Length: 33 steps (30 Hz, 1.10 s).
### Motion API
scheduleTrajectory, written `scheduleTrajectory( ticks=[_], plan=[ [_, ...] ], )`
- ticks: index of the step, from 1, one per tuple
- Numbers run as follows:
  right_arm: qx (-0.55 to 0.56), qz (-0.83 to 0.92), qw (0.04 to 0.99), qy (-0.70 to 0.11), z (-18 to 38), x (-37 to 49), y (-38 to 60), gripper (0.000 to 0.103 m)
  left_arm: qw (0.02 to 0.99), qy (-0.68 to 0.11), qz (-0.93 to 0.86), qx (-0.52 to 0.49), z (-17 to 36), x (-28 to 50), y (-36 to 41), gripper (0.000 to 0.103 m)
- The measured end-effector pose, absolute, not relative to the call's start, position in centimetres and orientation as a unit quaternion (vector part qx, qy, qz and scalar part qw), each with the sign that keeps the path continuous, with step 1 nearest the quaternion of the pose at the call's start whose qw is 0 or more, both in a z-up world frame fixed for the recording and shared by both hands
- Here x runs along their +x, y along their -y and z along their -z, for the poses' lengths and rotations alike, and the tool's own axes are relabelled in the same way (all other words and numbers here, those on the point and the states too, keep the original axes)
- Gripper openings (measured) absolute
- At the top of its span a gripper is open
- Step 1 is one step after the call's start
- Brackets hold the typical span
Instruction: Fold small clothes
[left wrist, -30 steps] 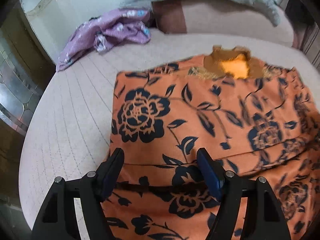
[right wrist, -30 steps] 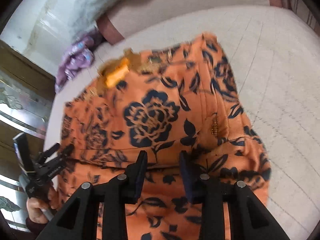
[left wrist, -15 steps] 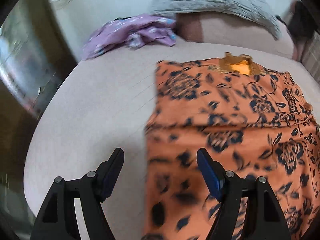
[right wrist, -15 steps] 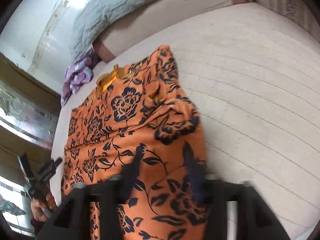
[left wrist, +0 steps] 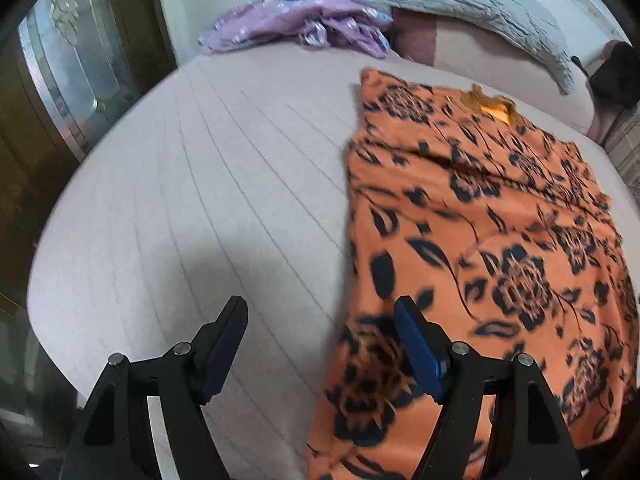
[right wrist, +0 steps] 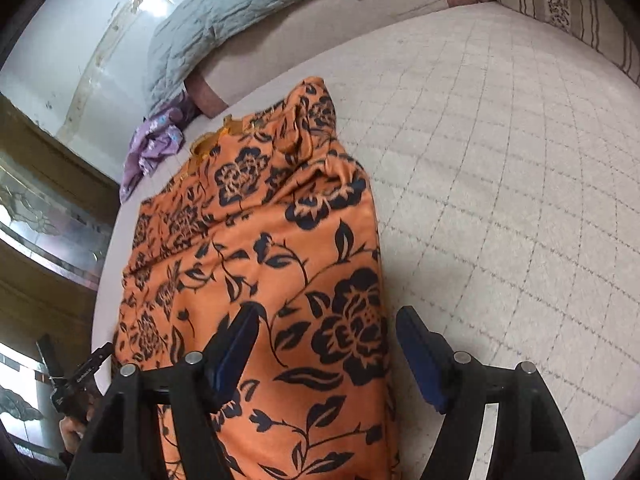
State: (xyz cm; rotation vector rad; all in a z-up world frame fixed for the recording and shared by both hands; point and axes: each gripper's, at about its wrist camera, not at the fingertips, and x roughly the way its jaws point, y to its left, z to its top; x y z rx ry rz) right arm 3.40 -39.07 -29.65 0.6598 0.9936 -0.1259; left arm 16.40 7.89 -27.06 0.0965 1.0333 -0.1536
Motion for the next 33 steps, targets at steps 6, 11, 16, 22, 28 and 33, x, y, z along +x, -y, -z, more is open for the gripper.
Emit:
scheduleTrajectory(
  ticks=[6, 11, 16, 22, 28, 33],
  plan=[
    [0.308, 0.061, 0.813, -0.491, 31.3, 2.7, 38.8, 0.073, 0.849, -0.519, 0.095, 0.03, 28.0, 15.3, -8.1, 0.071],
    [0.29, 0.033, 0.819, -0.494, 31.4, 1.2, 37.4, 0.067, 0.835, -0.531, 0.141, -0.013, 27.9, 14.7, -8.4, 0.025],
    [0.29, -0.015, 0.814, -0.502, 31.4, -0.3, 35.4, 0.051, 0.829, -0.539, 0.145, -0.029, 27.7, 13.7, -8.5, 0.026],
    [0.307, -0.045, 0.796, -0.52, 31.9, -2.6, 33.6, 0.048, 0.806, -0.57, 0.139, -0.076, 28.1, 12.4, -9.6, 0.065],
    [0.32, -0.065, 0.785, -0.526, 32.3, -3.8, 32.6, 0.039, 0.807, -0.572, 0.138, -0.045, 28.3, 11.7, -8.8, 0.034],
    [0.288, -0.048, 0.798, -0.526, 31.7, -3.5, 31.9, 0.01, 0.807, -0.567, 0.151, -0.059, 28.0, 11.9, -9.0, 0.01]
  ],
)
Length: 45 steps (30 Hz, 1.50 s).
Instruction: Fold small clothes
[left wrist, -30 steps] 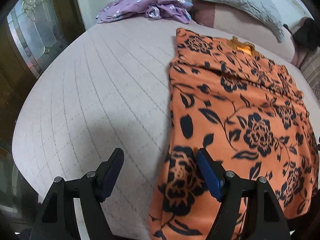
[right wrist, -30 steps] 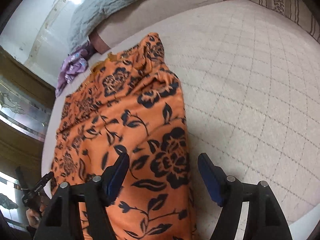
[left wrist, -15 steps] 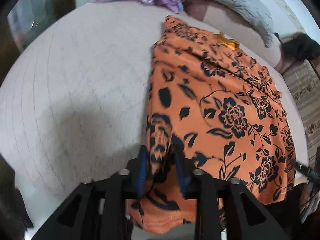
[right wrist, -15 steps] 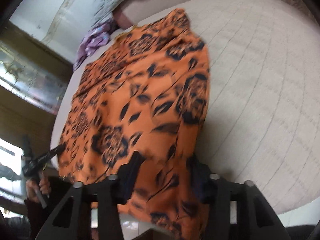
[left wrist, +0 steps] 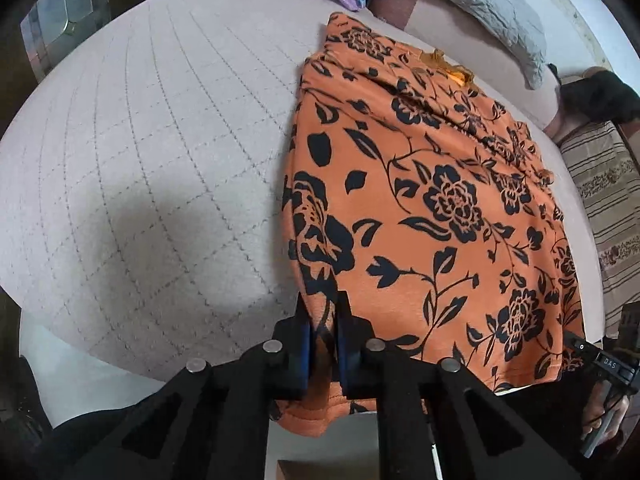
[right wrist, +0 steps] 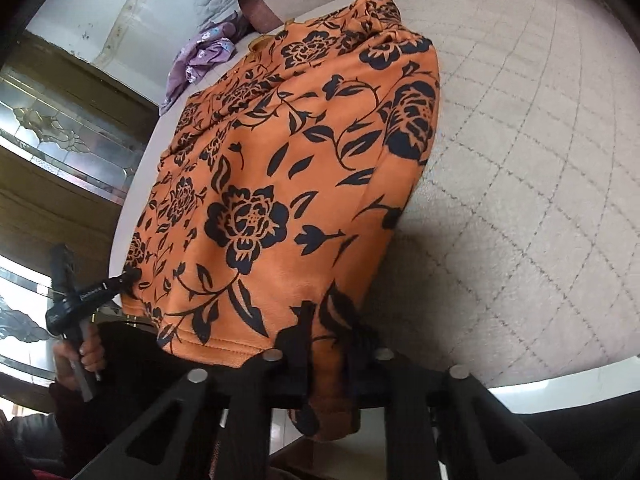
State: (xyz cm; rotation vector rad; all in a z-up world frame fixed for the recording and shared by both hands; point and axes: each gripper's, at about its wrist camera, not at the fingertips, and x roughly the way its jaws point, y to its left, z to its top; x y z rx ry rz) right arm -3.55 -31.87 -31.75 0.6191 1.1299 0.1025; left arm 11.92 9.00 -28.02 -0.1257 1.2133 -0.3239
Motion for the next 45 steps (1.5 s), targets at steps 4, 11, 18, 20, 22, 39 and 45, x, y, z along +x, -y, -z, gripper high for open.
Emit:
scheduleTrajectory(
  ticks=[4, 11, 18, 20, 22, 39, 45],
  plan=[
    [0.295, -0.053, 0.808, -0.507, 30.5, -3.7, 32.4, 0.008, 0.809, -0.557, 0.171, -0.076, 26.9, 12.1, -9.5, 0.009],
    [0.338, -0.088, 0.836, -0.423, 25.3, -1.4, 35.6, 0.008, 0.816, -0.529, 0.211, -0.102, 22.0, 15.7, -10.2, 0.009],
    [0.372, -0.051, 0.868, -0.326, 20.8, 7.0, 40.7, 0.008, 0.833, -0.498, 0.22, -0.102, 16.8, 25.8, -8.5, 0.009],
    [0.396, -0.037, 0.866, -0.303, 20.8, 10.4, 42.8, 0.008, 0.835, -0.497, 0.218, -0.093, 16.6, 29.4, -7.2, 0.009],
    [0.414, -0.021, 0.863, -0.288, 21.6, 13.8, 44.4, 0.008, 0.835, -0.499, 0.215, -0.082, 17.4, 33.6, -5.3, 0.009],
    [0.504, -0.004, 0.818, -0.279, 31.0, 24.9, 48.6, 0.083, 0.825, -0.489, 0.169, -0.229, 24.2, 42.0, -4.7, 0.031],
    [0.426, -0.019, 0.851, -0.307, 27.5, 23.8, 45.4, 0.081, 0.9, -0.385, 0.1, -0.18, 19.6, 35.0, -5.3, 0.07]
  ],
)
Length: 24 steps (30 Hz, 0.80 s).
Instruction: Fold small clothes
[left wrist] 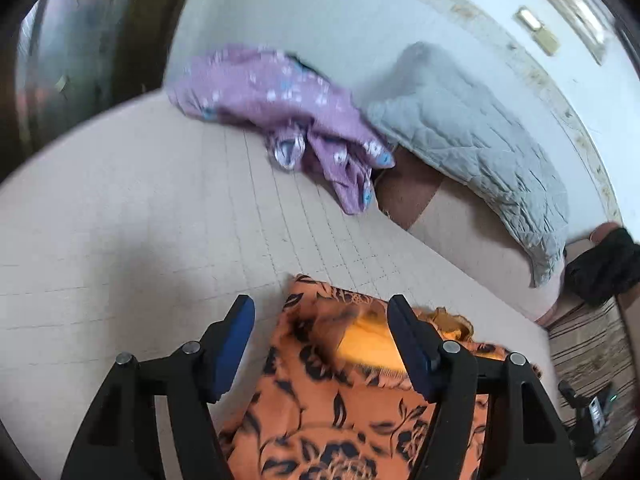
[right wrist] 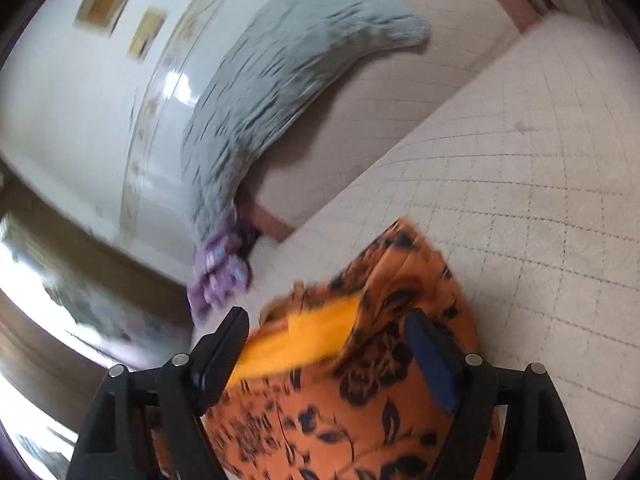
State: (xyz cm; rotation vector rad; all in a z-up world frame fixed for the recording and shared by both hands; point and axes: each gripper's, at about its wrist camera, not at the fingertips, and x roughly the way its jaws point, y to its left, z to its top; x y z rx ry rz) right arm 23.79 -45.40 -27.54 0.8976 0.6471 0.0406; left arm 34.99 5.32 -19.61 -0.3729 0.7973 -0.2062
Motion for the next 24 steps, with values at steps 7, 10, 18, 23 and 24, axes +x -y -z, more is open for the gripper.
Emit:
scheduleTrajectory(
  ticks=[7, 10, 18, 23, 24],
  plan=[
    [0.301, -0.054, 0.867, -0.394, 27.9, 24.5, 38.2, 0.04, 0.857, -0.495, 0.141, -0.01, 24.4, 32.9, 0.5, 0.068],
    [0.239, -0.048, 0.867, -0.434, 29.3, 25.6, 35.7, 0.039, 0.846, -0.517, 0.13, 0.022, 26.5, 33.8, 1.4, 0.058],
    [0.248, -0.008, 0.883, -0.399, 31.5, 29.3, 36.3, 0.039, 0.873, -0.461, 0.156, -0.034, 26.1, 38.5, 2.0, 0.052],
    [0.307, -0.003, 0.896, -0.321, 31.1, 29.7, 38.3, 0.039, 0.889, -0.402, 0.172, -0.138, 25.1, 40.4, 1.3, 0.052],
    [0.306, 0.001, 0.897, -0.319, 31.1, 29.4, 38.7, 0.039, 0.89, -0.405, 0.161, -0.139, 25.1, 40.7, 1.0, 0.053]
  ],
)
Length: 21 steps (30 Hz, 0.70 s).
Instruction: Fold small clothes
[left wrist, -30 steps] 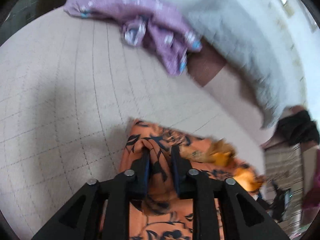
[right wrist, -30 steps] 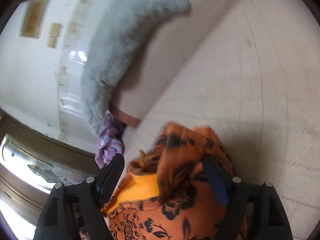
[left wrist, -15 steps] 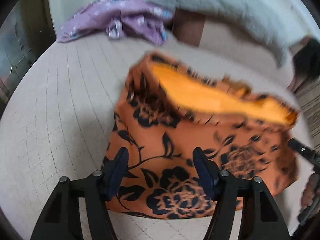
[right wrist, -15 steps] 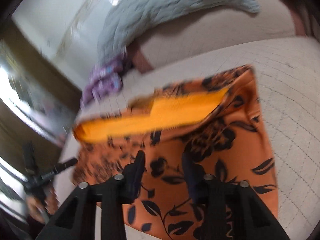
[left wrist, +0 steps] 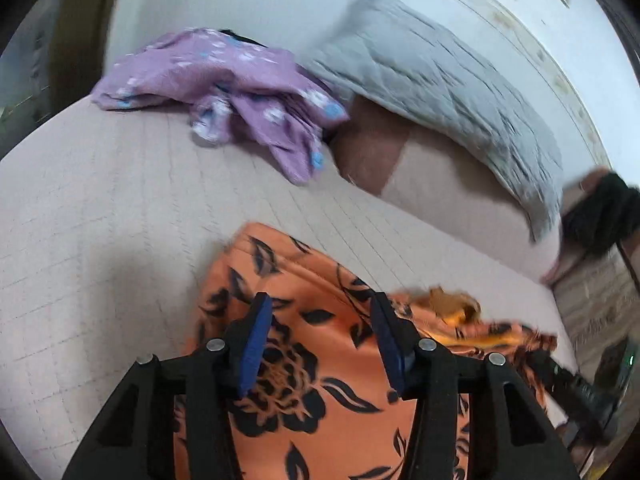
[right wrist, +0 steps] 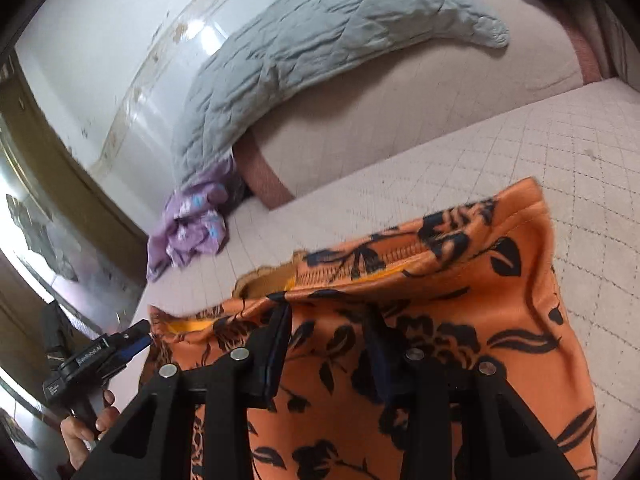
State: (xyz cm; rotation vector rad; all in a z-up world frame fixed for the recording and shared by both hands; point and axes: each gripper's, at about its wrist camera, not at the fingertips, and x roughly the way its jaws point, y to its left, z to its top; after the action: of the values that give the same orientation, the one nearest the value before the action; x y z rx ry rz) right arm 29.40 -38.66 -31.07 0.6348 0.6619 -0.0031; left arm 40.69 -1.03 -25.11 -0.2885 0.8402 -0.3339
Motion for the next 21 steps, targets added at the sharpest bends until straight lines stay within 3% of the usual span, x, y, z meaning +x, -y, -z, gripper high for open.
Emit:
scheduleTrajectory(
  ticks=[9, 21],
  plan=[
    [0.306, -0.003, 0.897, -0.32, 30.1, 28.3, 39.0, 0.041, 0.881, -0.444, 0.11, -0.119, 25.9, 38.9, -0.1, 0.053],
    [0.323, 0.046, 0.868, -0.373, 32.4, 37.7, 39.3, 0.041, 0.874, -0.474, 0.081, -0.074, 27.3, 40.3, 0.1, 0.053]
  ],
)
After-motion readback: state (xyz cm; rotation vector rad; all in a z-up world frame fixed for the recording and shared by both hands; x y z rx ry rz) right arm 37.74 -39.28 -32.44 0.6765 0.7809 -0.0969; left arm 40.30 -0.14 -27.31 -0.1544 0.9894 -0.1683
